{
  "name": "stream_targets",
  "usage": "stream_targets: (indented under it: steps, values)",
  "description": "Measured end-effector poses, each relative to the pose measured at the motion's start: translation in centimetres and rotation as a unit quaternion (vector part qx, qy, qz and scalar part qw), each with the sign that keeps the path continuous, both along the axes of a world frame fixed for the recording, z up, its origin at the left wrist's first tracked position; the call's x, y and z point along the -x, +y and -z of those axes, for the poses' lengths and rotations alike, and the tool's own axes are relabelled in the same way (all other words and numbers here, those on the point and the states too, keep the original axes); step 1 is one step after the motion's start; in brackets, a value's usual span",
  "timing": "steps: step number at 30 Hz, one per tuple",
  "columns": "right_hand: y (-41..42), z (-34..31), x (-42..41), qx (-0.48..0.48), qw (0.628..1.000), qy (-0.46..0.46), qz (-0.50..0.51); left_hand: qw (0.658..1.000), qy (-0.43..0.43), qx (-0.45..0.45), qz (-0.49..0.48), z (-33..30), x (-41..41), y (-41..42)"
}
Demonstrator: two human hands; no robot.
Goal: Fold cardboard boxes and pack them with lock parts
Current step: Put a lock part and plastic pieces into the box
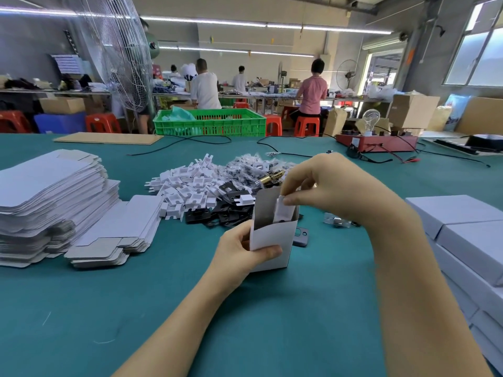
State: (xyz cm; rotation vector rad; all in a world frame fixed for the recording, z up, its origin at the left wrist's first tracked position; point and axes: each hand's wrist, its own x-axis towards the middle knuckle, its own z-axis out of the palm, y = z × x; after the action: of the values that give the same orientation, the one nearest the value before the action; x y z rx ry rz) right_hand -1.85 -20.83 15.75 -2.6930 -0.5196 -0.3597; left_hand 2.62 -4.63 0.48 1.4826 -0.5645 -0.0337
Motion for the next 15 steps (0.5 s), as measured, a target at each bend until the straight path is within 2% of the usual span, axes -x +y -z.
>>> stream_targets:
  steps: [5, 10, 15]
  values:
    - [-0.8, -0.9, 0.9, -0.013, 1.0, -0.009, 0.001, 0.999, -0.008, -0.009, -0.033, 0.1, 0.1, -0.3]
    - [-0.4, -0.5, 0.6, 0.034, 0.999, -0.024, 0.02, 1.0, 0.017, 0.009, -0.018, 0.0, -0.1, -0.2]
    - [0.6, 0.4, -0.5, 0.075, 0.997, 0.015, 0.027, 0.999, 0.033, 0.01, -0.015, 0.0, -0.2, -0.2]
